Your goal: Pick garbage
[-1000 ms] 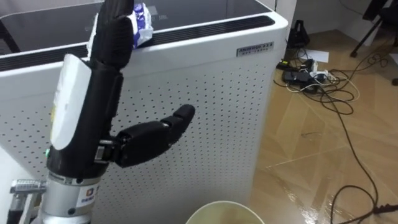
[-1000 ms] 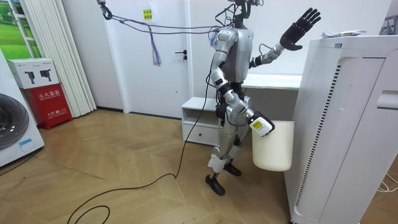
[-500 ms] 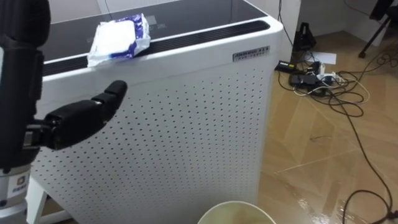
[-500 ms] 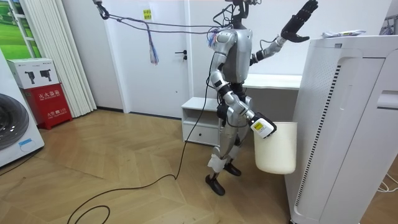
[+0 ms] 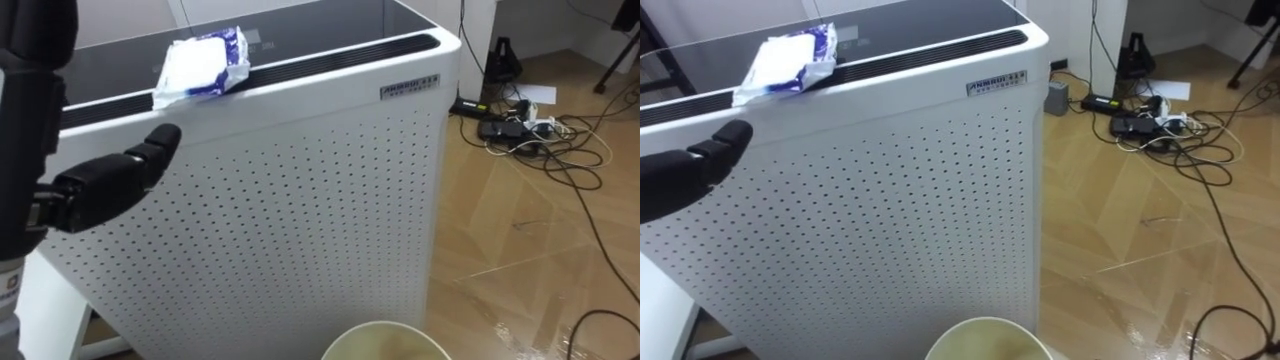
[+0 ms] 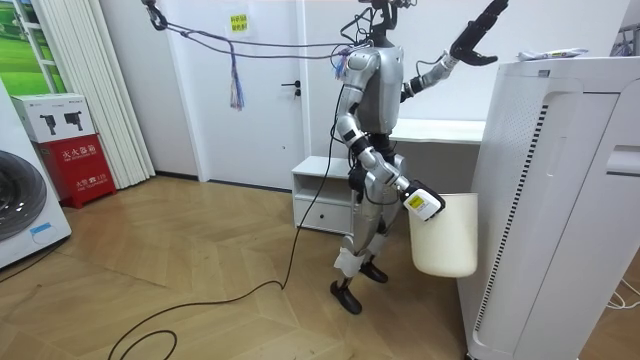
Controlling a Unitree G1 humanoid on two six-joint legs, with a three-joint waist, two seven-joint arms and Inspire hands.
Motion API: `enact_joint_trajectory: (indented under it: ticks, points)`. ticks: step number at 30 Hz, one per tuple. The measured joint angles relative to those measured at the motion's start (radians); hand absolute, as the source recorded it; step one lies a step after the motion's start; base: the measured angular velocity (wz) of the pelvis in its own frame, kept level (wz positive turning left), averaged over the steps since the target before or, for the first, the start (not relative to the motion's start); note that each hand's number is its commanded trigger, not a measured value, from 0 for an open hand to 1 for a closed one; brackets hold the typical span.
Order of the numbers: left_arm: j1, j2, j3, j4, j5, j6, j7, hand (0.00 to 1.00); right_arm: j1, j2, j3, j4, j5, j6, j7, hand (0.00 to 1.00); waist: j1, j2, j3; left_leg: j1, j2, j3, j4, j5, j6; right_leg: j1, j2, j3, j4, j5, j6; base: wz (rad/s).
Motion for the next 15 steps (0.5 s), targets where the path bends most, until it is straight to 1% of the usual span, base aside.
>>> enact_joint_trajectory:
  ticks: [5, 10, 13, 15]
  points:
    - [0.000, 0.008, 0.000, 0.000, -0.001, 0.013, -0.030, 0.00, 0.002, 0.000, 0.001, 0.006, 0.000, 0.002, 0.010, 1.00, 0.001, -0.003, 0.0027, -0.003, -0.002, 0.000, -0.002, 0.001, 0.001, -0.001, -0.001, -0.001, 0.000, 0.000, 0.000, 0.00]
    - [0.000, 0.011, 0.000, 0.000, -0.002, 0.025, -0.065, 0.00, 0.002, -0.002, 0.001, 0.005, 0.000, 0.003, 0.010, 1.00, -0.002, -0.001, 0.0013, -0.015, -0.002, 0.004, -0.001, 0.001, 0.002, -0.019, -0.002, 0.001, 0.002, 0.000, 0.000, -0.01]
    - [-0.001, 0.016, 0.000, 0.000, -0.002, 0.047, -0.096, 0.00, 0.002, -0.005, 0.000, 0.002, 0.000, 0.010, 0.008, 1.00, -0.005, -0.001, 0.0011, -0.017, -0.002, 0.004, -0.001, 0.001, 0.002, -0.020, -0.002, -0.001, 0.001, 0.000, 0.000, 0.00]
    - [-0.001, 0.016, -0.001, 0.000, -0.002, 0.070, -0.122, 0.00, 0.002, -0.008, 0.000, 0.001, 0.000, 0.011, 0.008, 1.00, -0.008, -0.001, 0.0011, -0.018, -0.002, 0.005, -0.002, 0.001, 0.002, -0.022, -0.002, 0.000, 0.001, 0.000, 0.000, 0.00]
